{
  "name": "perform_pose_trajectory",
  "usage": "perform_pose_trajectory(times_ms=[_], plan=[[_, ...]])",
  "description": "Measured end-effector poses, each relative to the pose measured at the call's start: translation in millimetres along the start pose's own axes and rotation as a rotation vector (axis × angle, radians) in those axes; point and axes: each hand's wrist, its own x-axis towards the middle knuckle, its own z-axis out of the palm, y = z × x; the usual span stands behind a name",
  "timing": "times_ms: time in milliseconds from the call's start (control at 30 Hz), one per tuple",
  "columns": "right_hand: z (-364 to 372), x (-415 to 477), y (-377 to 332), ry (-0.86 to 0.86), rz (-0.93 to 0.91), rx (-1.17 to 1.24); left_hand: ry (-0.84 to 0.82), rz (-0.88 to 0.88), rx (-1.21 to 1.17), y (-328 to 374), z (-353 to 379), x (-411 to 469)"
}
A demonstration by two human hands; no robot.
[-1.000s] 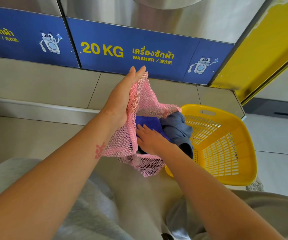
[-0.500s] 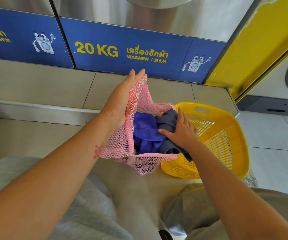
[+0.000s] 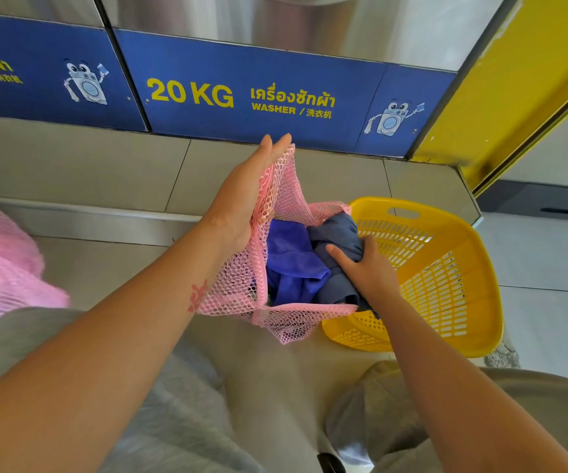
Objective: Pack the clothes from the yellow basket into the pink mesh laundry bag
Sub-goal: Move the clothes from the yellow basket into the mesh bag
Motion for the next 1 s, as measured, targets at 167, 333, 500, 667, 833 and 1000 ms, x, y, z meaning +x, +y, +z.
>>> perform_pose_trajectory(times_ms=[167,333,500,667,833,1000], plan=[[-31,1,-37,0.291,-0.256,-0.322,-0.010,-0.010,-0.012,1,-1,0],[-19,-12,-95,0.324,-0.412,-0.404,-0.009,0.005,0.006,0,-2,-7],[16,-25,-122,-0.134,-0.321,0.099,-0.001,0.001,-0.011,-2,-9,-9],[43,-34,-102,-0.353,-0.560,-0.170,0.025,0.021,-0.065,1,-18,-10],[50,-32,-70,0.013,-0.435,-0.515,0.061,0.021,-0.119,0,-30,0],[84,-15,-73,-0.209,-0.529,-0.639,0.049,0.014,-0.144,-10,-32,12]])
